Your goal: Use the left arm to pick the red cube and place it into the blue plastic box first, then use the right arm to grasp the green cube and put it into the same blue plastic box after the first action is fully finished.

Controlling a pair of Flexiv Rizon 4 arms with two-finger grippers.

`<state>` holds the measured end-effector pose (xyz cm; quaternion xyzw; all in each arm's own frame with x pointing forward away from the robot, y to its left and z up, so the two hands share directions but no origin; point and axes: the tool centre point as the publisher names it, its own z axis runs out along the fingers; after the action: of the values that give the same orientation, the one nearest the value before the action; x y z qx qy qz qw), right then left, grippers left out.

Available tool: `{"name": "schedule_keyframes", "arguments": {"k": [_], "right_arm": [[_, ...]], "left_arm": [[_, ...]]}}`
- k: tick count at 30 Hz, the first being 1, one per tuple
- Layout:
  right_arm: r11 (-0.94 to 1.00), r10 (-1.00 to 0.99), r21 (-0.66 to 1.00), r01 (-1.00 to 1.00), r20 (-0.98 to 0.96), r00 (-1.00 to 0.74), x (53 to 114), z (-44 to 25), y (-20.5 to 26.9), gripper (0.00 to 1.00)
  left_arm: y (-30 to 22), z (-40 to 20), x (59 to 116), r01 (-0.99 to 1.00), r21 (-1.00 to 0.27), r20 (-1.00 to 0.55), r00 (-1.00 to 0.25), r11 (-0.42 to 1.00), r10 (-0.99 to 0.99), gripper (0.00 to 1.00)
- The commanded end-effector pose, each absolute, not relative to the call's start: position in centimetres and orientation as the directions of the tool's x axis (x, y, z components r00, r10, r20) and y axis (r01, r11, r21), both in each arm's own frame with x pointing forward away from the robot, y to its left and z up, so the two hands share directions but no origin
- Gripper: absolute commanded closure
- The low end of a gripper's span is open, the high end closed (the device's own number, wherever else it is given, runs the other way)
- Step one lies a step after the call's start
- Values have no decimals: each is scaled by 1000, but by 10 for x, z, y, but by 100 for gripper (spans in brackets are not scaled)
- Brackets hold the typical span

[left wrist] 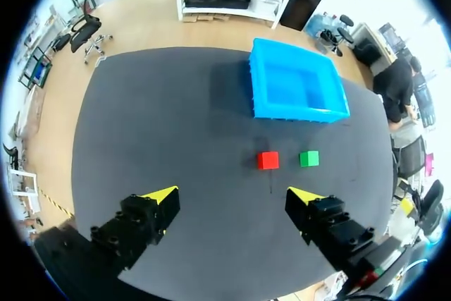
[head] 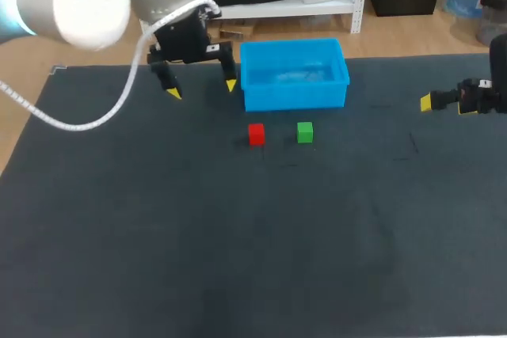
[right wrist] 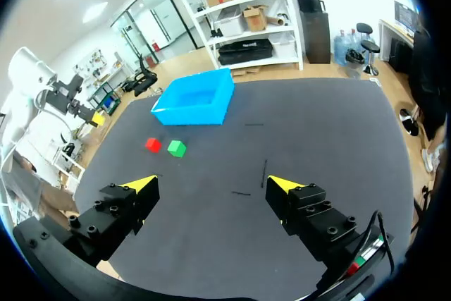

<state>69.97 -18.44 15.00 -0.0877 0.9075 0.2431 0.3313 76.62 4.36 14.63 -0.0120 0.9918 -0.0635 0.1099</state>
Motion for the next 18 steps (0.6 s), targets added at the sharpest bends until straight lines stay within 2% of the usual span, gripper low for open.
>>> {"name": "schedule_keyframes", "arguments": {"k": [1, 12, 18], "right_arm": [[866, 1, 383, -321, -644, -765, 700, 150, -184, 0], [866, 1, 383, -321, -644, -765, 700, 150, -184, 0], [866, 1, 383, -321, -644, -765, 700, 150, -184, 0]], "left_arm": [[36, 144, 778, -27, -94, -169, -985, 995, -43, 0], [18, 141, 784, -24, -127, -119, -992, 992, -39, 0], [10, 135, 786, 28, -85, -79, -997, 996, 21, 0]]}}
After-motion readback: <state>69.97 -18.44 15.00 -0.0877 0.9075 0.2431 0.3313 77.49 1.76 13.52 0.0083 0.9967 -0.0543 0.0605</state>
